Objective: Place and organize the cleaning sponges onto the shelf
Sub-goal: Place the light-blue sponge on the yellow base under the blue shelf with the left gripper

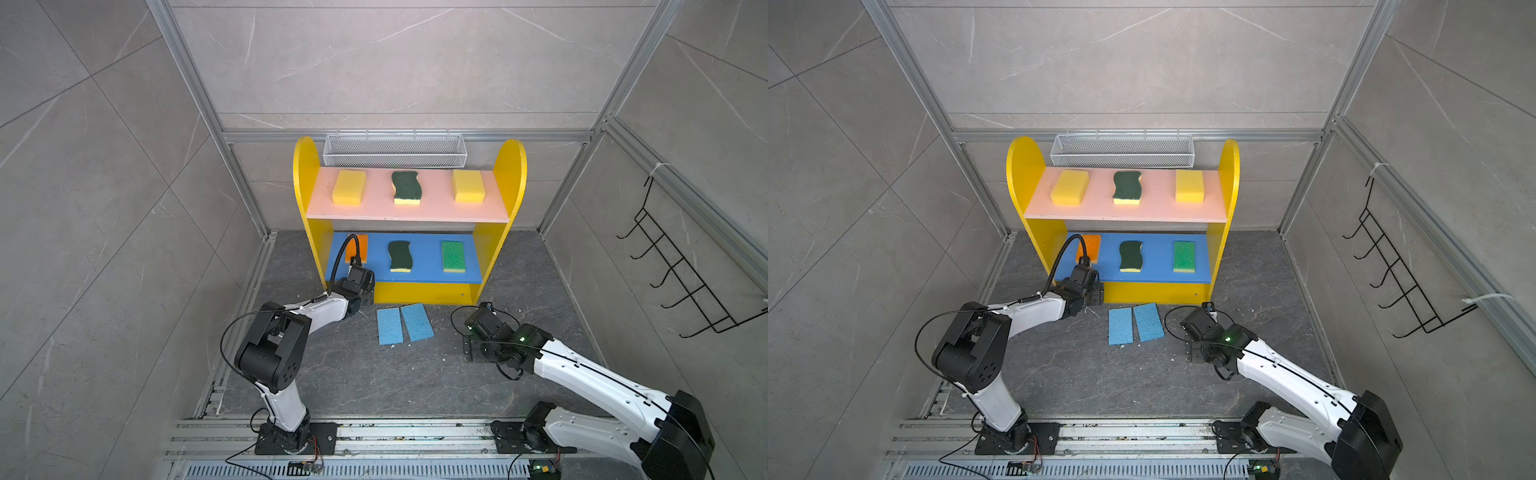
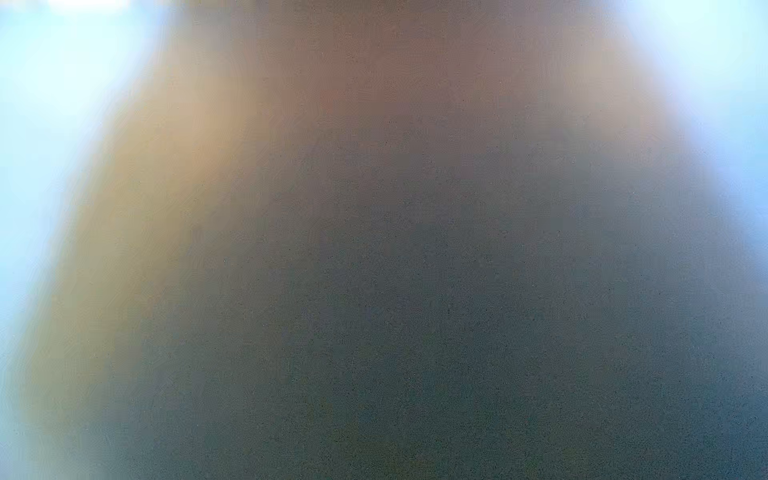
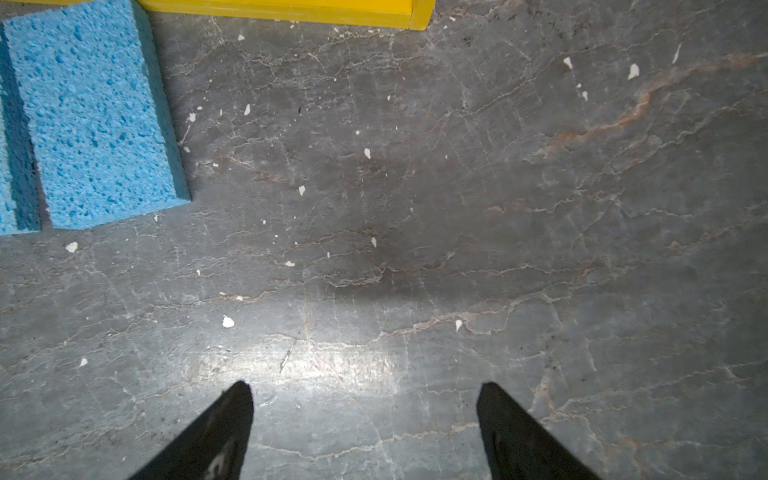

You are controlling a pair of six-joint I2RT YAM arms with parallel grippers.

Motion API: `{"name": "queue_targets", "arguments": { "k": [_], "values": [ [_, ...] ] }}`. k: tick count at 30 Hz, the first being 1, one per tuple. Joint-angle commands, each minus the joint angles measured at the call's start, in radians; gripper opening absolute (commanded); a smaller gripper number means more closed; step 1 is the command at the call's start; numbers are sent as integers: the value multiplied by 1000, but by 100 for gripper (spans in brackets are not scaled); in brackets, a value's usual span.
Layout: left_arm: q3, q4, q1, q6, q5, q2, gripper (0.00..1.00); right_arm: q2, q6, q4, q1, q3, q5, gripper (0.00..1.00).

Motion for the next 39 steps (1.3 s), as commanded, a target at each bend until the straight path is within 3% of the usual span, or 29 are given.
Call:
{"name": "queue_targets", "arguments": {
  "k": [1,17,26,33,39],
  "values": [
    [25,-39,7,12,-31,14,80,-20,11,-32,5,31,0,86],
    [-25,-108,4,3,-21,-109,81,-39,20,-38,3,24,-8,86],
    [-243,-52,-2,-109,71,-370,77,-73,22,-35,6,14,-17,85],
    [-366,31,-2,-241,121,-426,53,-109,16,-27,7,-9,-32,83],
    [-451,208,-2,-369,110,-407,36,-142,4,-56,7,-7,-23,81]
  ]
}}
